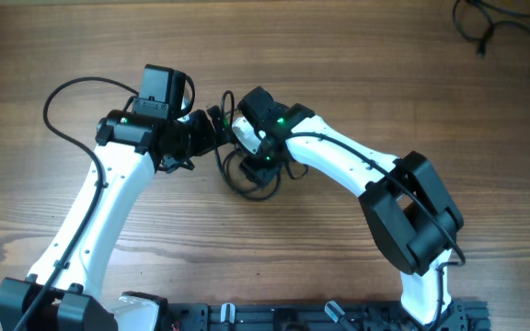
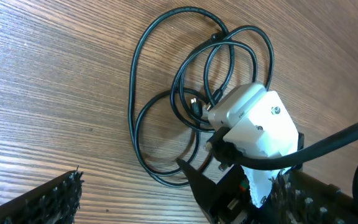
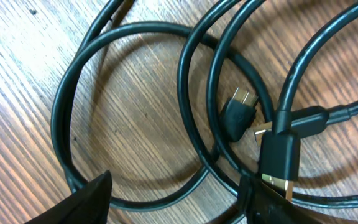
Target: Untangle cables
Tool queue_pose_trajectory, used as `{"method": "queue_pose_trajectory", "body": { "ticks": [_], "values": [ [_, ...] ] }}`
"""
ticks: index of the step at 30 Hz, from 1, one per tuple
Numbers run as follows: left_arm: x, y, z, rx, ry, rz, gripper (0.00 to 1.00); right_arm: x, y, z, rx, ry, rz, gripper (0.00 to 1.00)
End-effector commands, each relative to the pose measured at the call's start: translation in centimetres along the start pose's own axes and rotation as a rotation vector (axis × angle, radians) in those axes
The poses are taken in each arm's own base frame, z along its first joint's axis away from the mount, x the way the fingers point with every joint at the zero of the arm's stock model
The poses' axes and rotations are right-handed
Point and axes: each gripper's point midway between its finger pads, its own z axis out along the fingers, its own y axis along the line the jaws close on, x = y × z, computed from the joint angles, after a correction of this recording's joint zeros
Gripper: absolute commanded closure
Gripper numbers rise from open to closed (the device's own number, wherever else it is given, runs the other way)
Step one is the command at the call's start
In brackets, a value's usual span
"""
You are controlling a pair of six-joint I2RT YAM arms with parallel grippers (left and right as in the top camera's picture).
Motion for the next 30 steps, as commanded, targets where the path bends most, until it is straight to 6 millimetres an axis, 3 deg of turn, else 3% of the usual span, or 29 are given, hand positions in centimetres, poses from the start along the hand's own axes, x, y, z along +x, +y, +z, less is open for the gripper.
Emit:
{"method": "queue_pose_trajectory", "body": {
  "ticks": [1, 4, 7, 9, 12, 17, 21, 23, 26, 30],
  "values": [
    [0.0, 0.2, 0.3, -0.004, 0.006, -0.011, 0.00, 0.4, 0.5, 1.1, -0.002, 0.008, -0.061, 0.32],
    [-1.9, 2.8, -0.3, -0.025, -0.027, -0.156, 0.00, 0.3, 0.4, 1.2, 0.004, 0.002, -0.062, 0.32],
    [-2.9, 6.5, -1.1, -0.073, -0.028, -0.300, 0.00, -0.1, -0.1, 1.2, 0.031, -0.015, -0.065, 0.32],
    [-3.1, 7.8, -1.5, -0.090, -0.026, -0.341, 0.00, -0.2, -0.1, 1.2, 0.032, -0.019, -0.067, 0.33],
    [-3.2, 8.4, -1.6, -0.096, -0.027, -0.353, 0.00, -0.2, -0.1, 1.2, 0.032, -0.019, -0.064, 0.33],
    [-2.5, 7.2, -1.3, -0.081, 0.004, -0.144, 0.00, -2.0, -0.4, 1.1, 0.041, -0.091, 0.034, 0.33],
    [-3.9, 9.5, -1.8, -0.162, -0.079, -0.356, 0.00, -0.3, -0.6, 1.2, 0.057, -0.020, -0.096, 0.37],
    [-4.3, 10.4, -2.1, -0.165, -0.093, -0.428, 0.00, 0.5, -1.6, 1.4, 0.120, 0.012, -0.093, 0.37],
    [-4.6, 11.2, -2.4, -0.170, -0.103, -0.459, 0.00, 1.1, -1.5, 1.7, 0.113, 0.025, -0.106, 0.39],
    [-4.6, 11.4, -2.4, -0.173, -0.101, -0.464, 0.00, 1.1, -1.5, 1.7, 0.112, 0.026, -0.104, 0.52]
  ]
}}
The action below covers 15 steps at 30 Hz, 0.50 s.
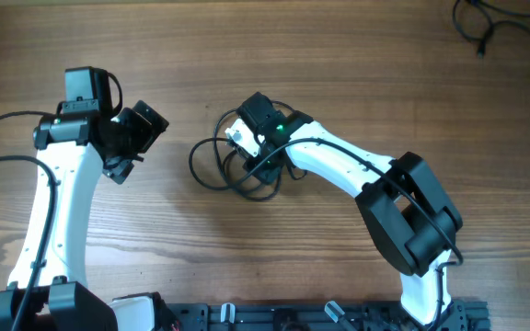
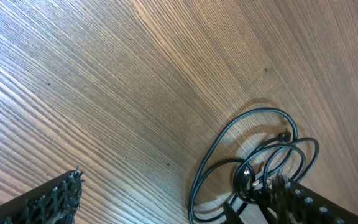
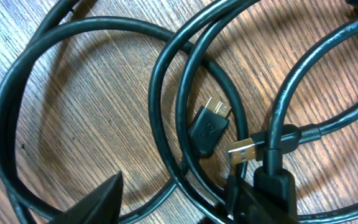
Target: Untangle cables
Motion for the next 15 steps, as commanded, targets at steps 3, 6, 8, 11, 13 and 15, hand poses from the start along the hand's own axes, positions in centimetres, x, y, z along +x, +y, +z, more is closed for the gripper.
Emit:
{"method": "queue_pose_trajectory", "body": {
  "ticks": [3, 6, 8, 11, 13, 15],
  "values": [
    [0.0, 0.7, 0.3, -0.026, 0.004, -0.025, 0.00, 0.9, 0.6, 0.7, -0.022, 0.033, -0.013, 0.55],
    [0.0, 0.7, 0.3, -0.026, 0.004, -0.023, 0.00, 1.3, 0.7, 0.7, -0.026, 0.049, -0.013, 0.57],
    [0.0, 0.7, 0.3, -0.027, 0.006, -0.023, 0.00, 1.7, 0.7, 0.9, -0.030, 0.064, -0.015, 0.58],
    [0.0, 0.7, 0.3, -0.028, 0.006, -0.023, 0.00, 2.1, 0.8, 1.4, -0.035, 0.082, -0.011, 0.63],
    [0.1, 0.7, 0.3, -0.028, 0.007, -0.023, 0.00, 2.1, 0.8, 1.4, -0.035, 0.081, -0.011, 0.73],
    [0.1, 0.7, 0.3, -0.028, 0.007, -0.023, 0.00, 2.1, 0.7, 1.4, -0.034, 0.078, -0.010, 0.95]
  ]
}}
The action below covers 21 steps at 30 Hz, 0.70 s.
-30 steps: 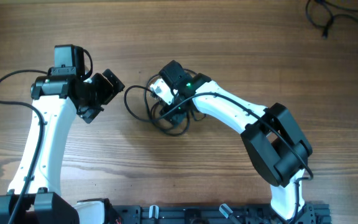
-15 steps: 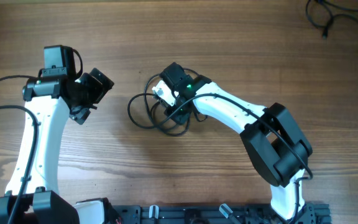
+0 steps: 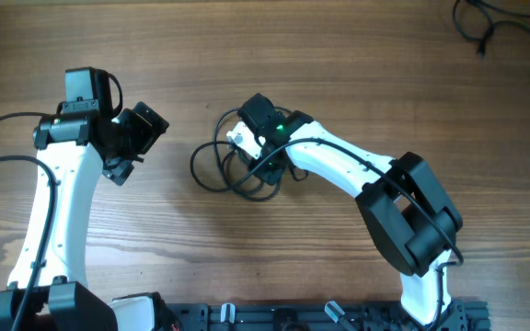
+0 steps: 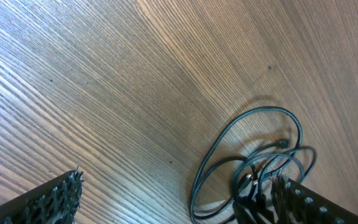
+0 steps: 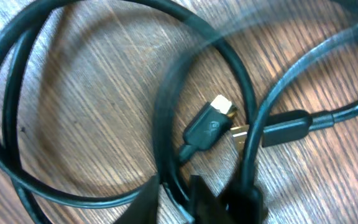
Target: Untangle cables
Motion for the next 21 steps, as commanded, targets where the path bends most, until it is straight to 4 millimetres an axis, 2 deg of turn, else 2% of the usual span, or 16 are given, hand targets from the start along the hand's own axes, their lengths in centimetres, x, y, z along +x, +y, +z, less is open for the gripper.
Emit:
{"method": "queue_pose_trajectory", "body": {
  "ticks": [1, 3, 5, 8, 10, 12, 13, 15, 18, 19, 21],
  "values": [
    [-0.1, 0.5, 0.3, -0.020, -0.001, -0.021, 0.00, 1.0, 0.4, 1.5, -0.020, 0.040, 0.024, 0.96],
    [-0.2, 0.5, 0.3, -0.020, -0.002, -0.020, 0.00, 0.2, 0.1, 1.0, -0.009, 0.021, 0.067, 0.96],
    [-0.1, 0.5, 0.3, -0.020, -0.002, -0.021, 0.00, -1.8, -0.9, -1.0, 0.019, -0.042, 0.119, 0.96],
    [-0.1, 0.5, 0.3, -0.020, -0.002, -0.021, 0.00, -3.8, -2.6, -5.3, 0.052, -0.153, 0.206, 0.96],
    [-0.1, 0.5, 0.3, -0.020, -0.001, -0.021, 0.00, -4.4, -4.1, -8.9, 0.075, -0.236, 0.288, 0.96],
    [-0.1, 0.5, 0.3, -0.019, 0.000, -0.019, 0.00, -4.7, -5.7, -13.5, 0.096, -0.339, 0.388, 0.96],
    [0.0, 0.5, 0.3, -0.020, 0.002, -0.019, 0.00, -4.9, -5.9, -15.4, 0.086, -0.386, 0.417, 0.96],
    [0.6, -0.2, 0.3, 0.020, 0.038, 0.033, 0.00, -5.3, -5.8, -20.5, 0.034, -0.519, 0.445, 0.96],
    [1.5, -1.4, 0.2, 0.093, 0.090, 0.113, 0.00, -4.9, -6.6, -26.1, 0.055, -0.656, 0.513, 0.96],
    [1.5, -1.4, 0.2, 0.094, 0.090, 0.114, 0.00, -4.8, -6.5, -27.0, 0.069, -0.674, 0.489, 0.92],
    [1.5, -1.4, 0.2, 0.095, 0.088, 0.113, 0.00, -4.5, -4.9, -26.2, 0.031, -0.635, 0.370, 0.74]
  ]
}}
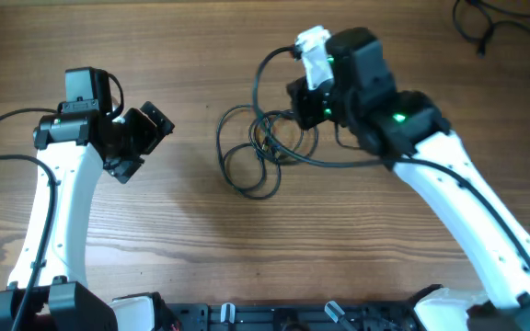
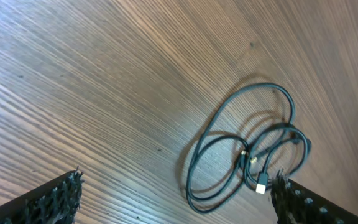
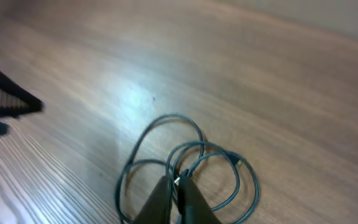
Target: Untangle cables
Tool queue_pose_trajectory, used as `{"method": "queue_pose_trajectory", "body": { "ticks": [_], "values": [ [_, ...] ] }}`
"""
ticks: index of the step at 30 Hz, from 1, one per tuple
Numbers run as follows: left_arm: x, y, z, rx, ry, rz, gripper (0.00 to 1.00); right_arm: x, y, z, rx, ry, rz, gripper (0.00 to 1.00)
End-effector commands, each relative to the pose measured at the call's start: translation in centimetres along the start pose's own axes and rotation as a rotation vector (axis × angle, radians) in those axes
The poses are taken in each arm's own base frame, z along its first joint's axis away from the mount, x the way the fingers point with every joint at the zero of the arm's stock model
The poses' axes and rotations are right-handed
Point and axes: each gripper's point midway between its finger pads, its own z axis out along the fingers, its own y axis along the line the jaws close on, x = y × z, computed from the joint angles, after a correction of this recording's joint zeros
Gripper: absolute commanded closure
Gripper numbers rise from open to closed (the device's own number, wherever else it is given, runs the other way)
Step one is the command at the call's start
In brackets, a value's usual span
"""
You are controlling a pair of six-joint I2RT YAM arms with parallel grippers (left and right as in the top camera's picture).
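A tangle of black cable (image 1: 263, 147) lies in loops mid-table, also seen in the left wrist view as cable loops (image 2: 247, 155) with a pale plug end. My right gripper (image 3: 179, 186) is raised above the tangle and shut on a strand near a plug; part of the cable (image 3: 188, 152) hangs below it, and one strand arcs up past the arm (image 1: 263, 69). My left gripper (image 2: 176, 186) stands open and holds nothing. It is well to the left of the tangle (image 1: 144, 136).
A second black cable (image 1: 500, 26) lies apart at the far right corner of the wooden table (image 1: 182, 239). The right arm's white links stretch from the front right toward the middle.
My right gripper was down in the tangle, closing on a strand. It is now shut and lifted higher and to the right, and the loops have shifted right. The left arm has hardly moved.
Both grippers were first close together at the tangle. Then the left one stood open away to the left, while the right one stayed open over the plugs. The right one then narrowed around a strand, and now holds it raised above the table.
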Motion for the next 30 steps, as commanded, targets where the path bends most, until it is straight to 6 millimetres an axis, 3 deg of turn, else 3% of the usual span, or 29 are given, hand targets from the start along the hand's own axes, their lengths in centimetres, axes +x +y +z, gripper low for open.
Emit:
{"method": "queue_pose_trajectory", "body": {
  "ticks": [1, 2, 7, 9, 11, 13, 17, 23, 27, 28, 30],
  "values": [
    [0.3, -0.3, 0.3, 0.023, 0.026, 0.033, 0.00, 1.2, 2.2, -0.1, -0.116, 0.048, -0.116, 0.68],
    [0.3, -0.3, 0.3, 0.023, 0.026, 0.034, 0.00, 3.8, 2.7, 1.3, -0.158, 0.137, -0.160, 0.62],
    [0.3, -0.3, 0.3, 0.023, 0.027, 0.030, 0.00, 14.0, 4.3, 9.0, -0.262, 0.464, -0.249, 0.53],
    [0.3, -0.2, 0.3, 0.022, 0.026, 0.030, 0.00, 17.6, 3.7, 12.4, -0.220, 0.571, -0.284, 0.36],
    [0.3, -0.2, 0.3, 0.020, 0.024, 0.030, 0.00, 20.1, 2.7, 14.7, -0.180, 0.637, -0.295, 0.35],
    [0.3, -0.2, 0.3, 0.020, 0.024, 0.030, 0.00, 21.1, 2.5, 15.7, -0.180, 0.653, -0.294, 0.34],
    [0.1, -0.4, 0.3, 0.027, 0.015, 0.033, 0.00, 20.1, 2.6, 16.6, -0.186, 0.598, -0.322, 0.25],
    [0.0, -0.4, 0.3, 0.029, 0.012, 0.034, 0.00, 19.7, 2.4, 17.0, -0.181, 0.574, -0.365, 0.26],
    [0.0, -0.4, 0.3, 0.029, 0.013, 0.034, 0.00, 22.4, 1.8, 17.7, -0.180, 0.657, -0.352, 0.42],
    [0.0, -0.4, 0.3, 0.029, 0.012, 0.035, 0.00, 22.6, 1.7, 17.7, -0.174, 0.663, -0.353, 0.51],
    [0.0, -0.4, 0.3, 0.029, 0.012, 0.034, 0.00, 22.5, 1.6, 17.8, -0.167, 0.657, -0.356, 0.53]
  ]
}}
